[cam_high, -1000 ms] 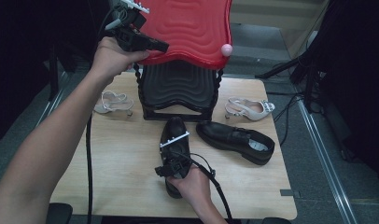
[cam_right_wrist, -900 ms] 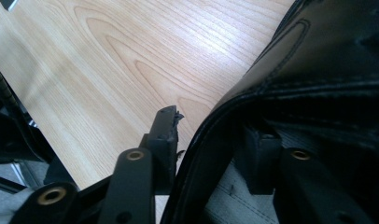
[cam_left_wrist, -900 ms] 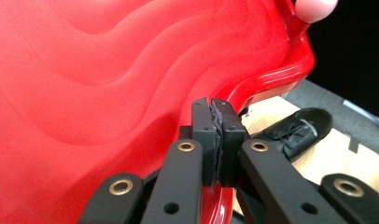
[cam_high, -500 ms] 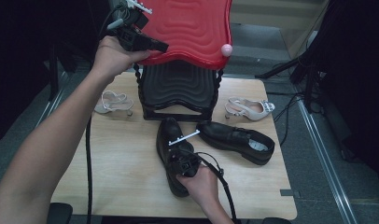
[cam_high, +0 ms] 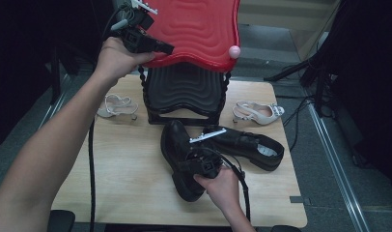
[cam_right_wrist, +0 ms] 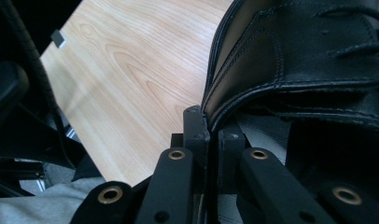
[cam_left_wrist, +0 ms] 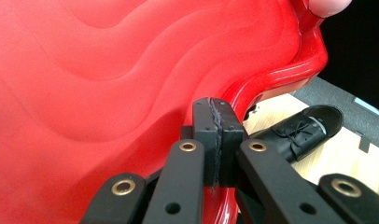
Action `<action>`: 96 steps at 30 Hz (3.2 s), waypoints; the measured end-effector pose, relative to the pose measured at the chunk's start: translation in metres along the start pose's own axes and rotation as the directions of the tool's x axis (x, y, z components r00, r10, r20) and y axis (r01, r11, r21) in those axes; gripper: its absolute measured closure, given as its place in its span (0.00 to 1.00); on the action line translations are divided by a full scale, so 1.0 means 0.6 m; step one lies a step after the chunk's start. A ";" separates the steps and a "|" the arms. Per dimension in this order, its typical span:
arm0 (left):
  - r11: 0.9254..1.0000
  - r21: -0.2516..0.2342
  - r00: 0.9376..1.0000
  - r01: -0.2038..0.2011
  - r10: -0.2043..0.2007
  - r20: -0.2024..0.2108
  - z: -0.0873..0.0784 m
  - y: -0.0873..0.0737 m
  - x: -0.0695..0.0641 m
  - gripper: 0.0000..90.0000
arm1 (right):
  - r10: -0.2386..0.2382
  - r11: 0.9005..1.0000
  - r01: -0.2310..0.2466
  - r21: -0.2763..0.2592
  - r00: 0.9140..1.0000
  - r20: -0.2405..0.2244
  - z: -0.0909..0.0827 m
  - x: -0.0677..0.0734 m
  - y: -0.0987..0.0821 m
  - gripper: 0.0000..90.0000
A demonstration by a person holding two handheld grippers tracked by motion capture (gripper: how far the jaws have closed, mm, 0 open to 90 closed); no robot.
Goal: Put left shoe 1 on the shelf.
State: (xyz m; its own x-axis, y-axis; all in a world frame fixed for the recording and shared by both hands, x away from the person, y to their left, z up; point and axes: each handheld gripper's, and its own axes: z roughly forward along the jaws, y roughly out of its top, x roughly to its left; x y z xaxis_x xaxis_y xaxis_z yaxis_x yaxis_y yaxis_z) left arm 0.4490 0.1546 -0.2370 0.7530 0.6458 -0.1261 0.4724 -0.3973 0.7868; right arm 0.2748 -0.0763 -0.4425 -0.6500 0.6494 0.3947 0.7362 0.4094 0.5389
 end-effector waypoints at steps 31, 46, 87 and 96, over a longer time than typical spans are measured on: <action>1.000 0.016 1.000 0.004 -0.004 -0.012 0.000 0.001 -0.001 1.00 | -0.133 0.973 0.143 -0.182 0.989 0.065 -0.103 0.027 0.120 0.97; 1.000 0.017 1.000 0.007 -0.007 -0.012 -0.001 0.000 -0.002 1.00 | -0.174 0.945 0.239 -0.222 0.945 0.276 -0.023 -0.010 0.206 0.97; 1.000 -0.001 1.000 0.012 -0.012 -0.013 -0.002 -0.004 -0.002 1.00 | -0.169 0.935 0.258 -0.241 0.926 0.338 0.064 -0.022 0.267 0.83; 1.000 -0.001 1.000 0.012 -0.012 -0.014 -0.002 -0.004 -0.002 1.00 | -0.118 0.944 0.196 -0.264 0.952 0.283 0.051 -0.025 0.268 0.74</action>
State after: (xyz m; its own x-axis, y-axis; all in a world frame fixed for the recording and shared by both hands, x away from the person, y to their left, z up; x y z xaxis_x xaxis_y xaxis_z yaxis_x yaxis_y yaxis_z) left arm 0.4466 0.1554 -0.2382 0.7411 0.6592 -0.1273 0.4809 -0.3888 0.7859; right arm 0.4090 -0.0009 -0.3844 -0.6525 0.7509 0.1016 0.5184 0.3446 0.7827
